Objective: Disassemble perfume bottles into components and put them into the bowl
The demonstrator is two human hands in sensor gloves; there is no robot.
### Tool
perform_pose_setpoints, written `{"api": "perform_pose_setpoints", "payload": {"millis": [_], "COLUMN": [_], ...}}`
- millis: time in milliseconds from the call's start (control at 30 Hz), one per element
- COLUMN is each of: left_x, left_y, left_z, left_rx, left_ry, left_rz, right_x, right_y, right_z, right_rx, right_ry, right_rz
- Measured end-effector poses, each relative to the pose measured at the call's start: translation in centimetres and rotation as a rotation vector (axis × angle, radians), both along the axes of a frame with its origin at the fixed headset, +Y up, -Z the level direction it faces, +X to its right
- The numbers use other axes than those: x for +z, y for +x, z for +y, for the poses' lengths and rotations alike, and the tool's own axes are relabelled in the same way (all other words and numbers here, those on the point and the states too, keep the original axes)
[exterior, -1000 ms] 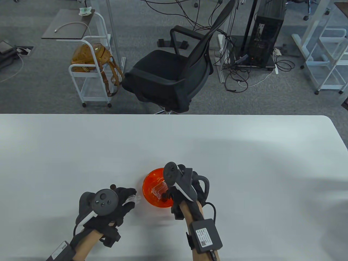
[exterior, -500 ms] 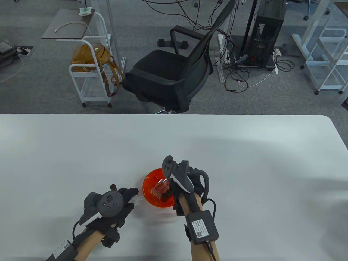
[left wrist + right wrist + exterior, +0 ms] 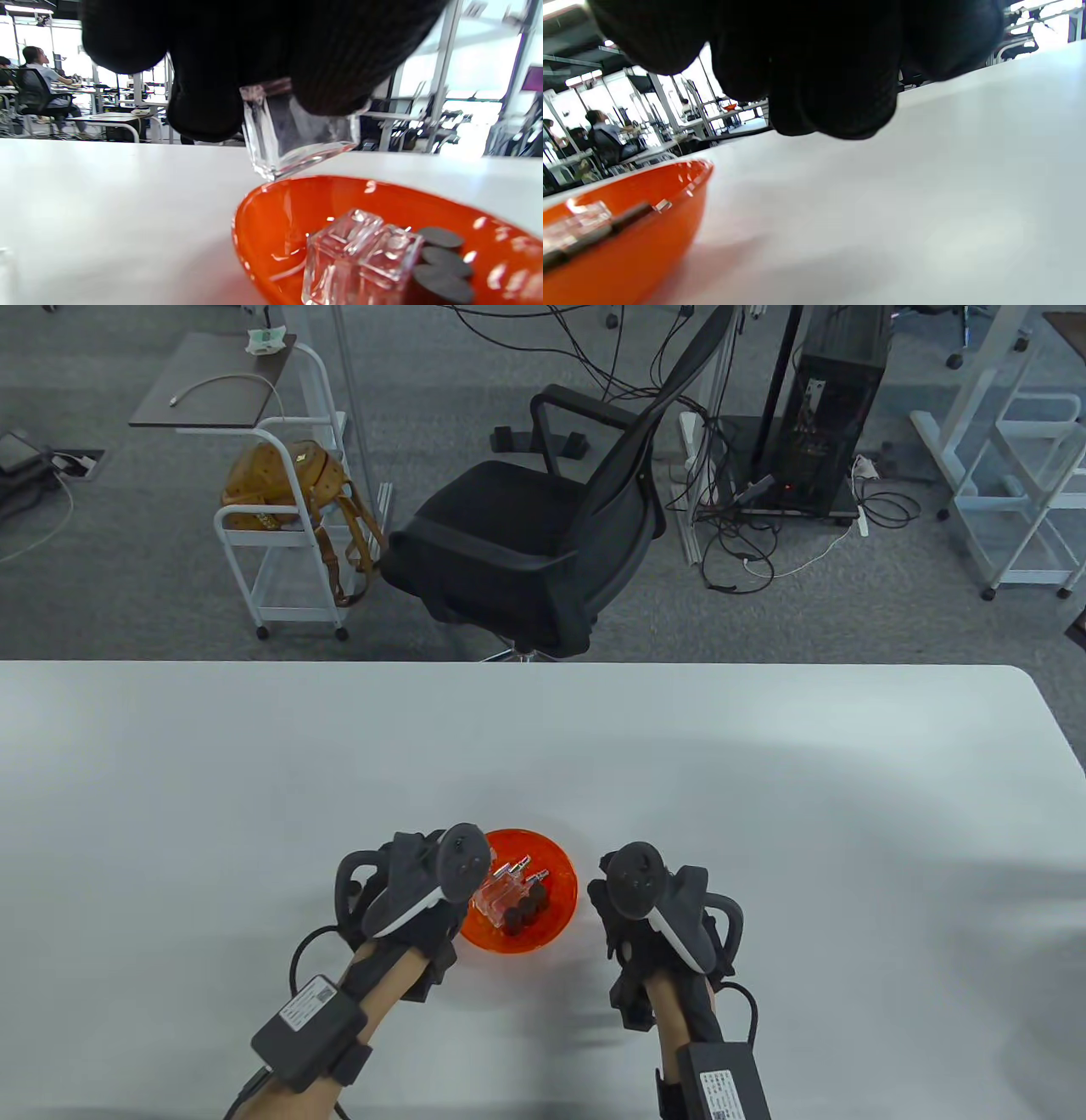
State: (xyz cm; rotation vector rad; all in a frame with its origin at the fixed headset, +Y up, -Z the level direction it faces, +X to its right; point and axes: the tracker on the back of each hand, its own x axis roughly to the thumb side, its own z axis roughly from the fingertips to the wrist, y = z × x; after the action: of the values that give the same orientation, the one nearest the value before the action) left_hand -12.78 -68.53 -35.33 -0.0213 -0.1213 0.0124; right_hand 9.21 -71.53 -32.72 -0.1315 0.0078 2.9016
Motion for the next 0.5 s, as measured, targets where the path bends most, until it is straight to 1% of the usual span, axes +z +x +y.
{"api": "perform_pose_setpoints", "payload": {"millis": [67, 200, 267, 333, 433, 500], "left_x": [-1.1, -1.8, -1.8, -1.8, -1.7, -1.3], "left_y": [1.2, 2.0, 2.2, 2.4, 2.6, 2.4], "left_z": [-1.1, -2.3, -2.5, -2.4, -2.4, -2.1], "left_rx": [-0.077, -0.140, -0.147, -0.149, -0.184, -0.175], "left_ry": [-0.041, -0.077, -0.111, -0.108, -0.136, -0.109], "left_rz": [0.011, 0.015, 0.004, -0.006, -0.018, -0.029], "right_x": [-0.2, -0.4, -0.5, -0.5, -0.5, -0.4], "right_y": [-0.3, -0.7, -0.7, -0.6, -0.6, -0.6], "right_z": [-0.5, -0.4, -0.3, -0.3, -0.5, -0.5], "right_rx": [0.022, -0.010, -0.016, -0.027, -0.021, -0.016], "right_ry": [-0.029, -0.048, -0.040, -0.042, -0.053, -0.055], "right_rz": [-0.001, 0.001, -0.003, -0.006, -0.004, -0.002]}}
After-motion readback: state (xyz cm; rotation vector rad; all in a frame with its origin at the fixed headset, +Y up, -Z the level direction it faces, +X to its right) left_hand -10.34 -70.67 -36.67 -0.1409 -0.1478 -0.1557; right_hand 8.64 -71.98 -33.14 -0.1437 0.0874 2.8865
